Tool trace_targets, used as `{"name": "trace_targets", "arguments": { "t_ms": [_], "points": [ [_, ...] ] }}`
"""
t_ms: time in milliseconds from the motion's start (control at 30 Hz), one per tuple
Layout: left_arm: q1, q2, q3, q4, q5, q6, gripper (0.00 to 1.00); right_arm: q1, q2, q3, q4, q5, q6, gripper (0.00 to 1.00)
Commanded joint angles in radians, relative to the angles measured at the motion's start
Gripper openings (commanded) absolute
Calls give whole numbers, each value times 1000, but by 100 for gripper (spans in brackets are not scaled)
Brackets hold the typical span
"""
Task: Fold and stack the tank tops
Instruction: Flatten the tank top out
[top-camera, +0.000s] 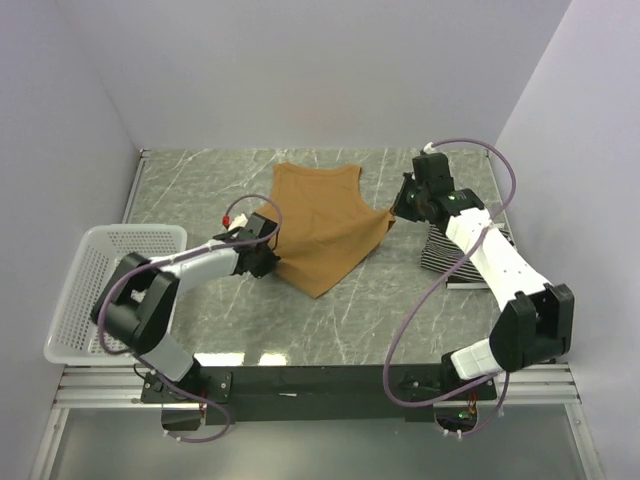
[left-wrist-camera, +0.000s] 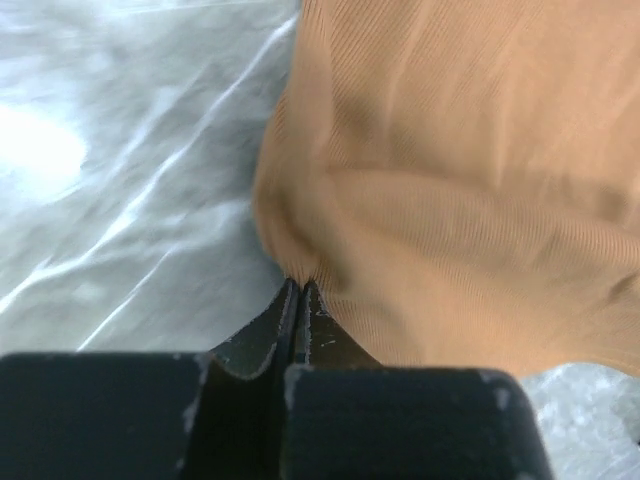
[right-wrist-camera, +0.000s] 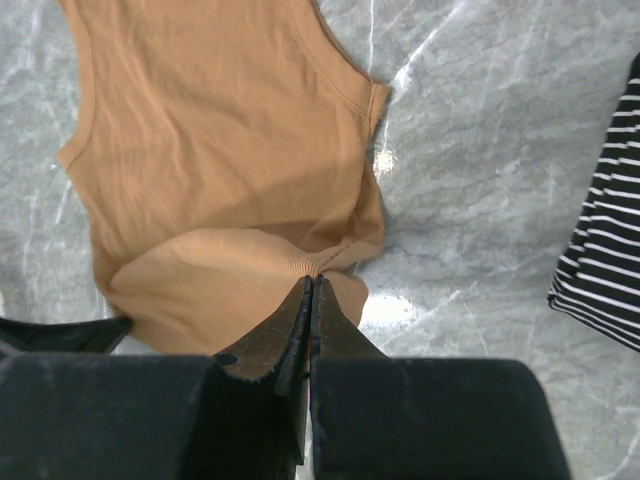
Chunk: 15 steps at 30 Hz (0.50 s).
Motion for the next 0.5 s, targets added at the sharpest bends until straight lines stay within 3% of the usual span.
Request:
{"name": "trace_targets", "arguments": {
  "t_ms": [0,133,233,300,467],
  "points": [
    [-3,-158,37,-117,-51,32,1,-17,-131,-15,-12,17,-37,0],
    [-3,-412,23,-246,-53,52,1,-22,-236,-48,-40,22,-58,0],
    [0,-506,22,-277,-59,75,1,-24,-295,-76,-44,13,-72,0],
    [19,-510,22,-262,-47,99,1,-24,-282,-68,-49,5,-76,0],
    [105,-321,77,-183,59,139,1,-27,-167,-65,-12,-4,-66,0]
  ]
}}
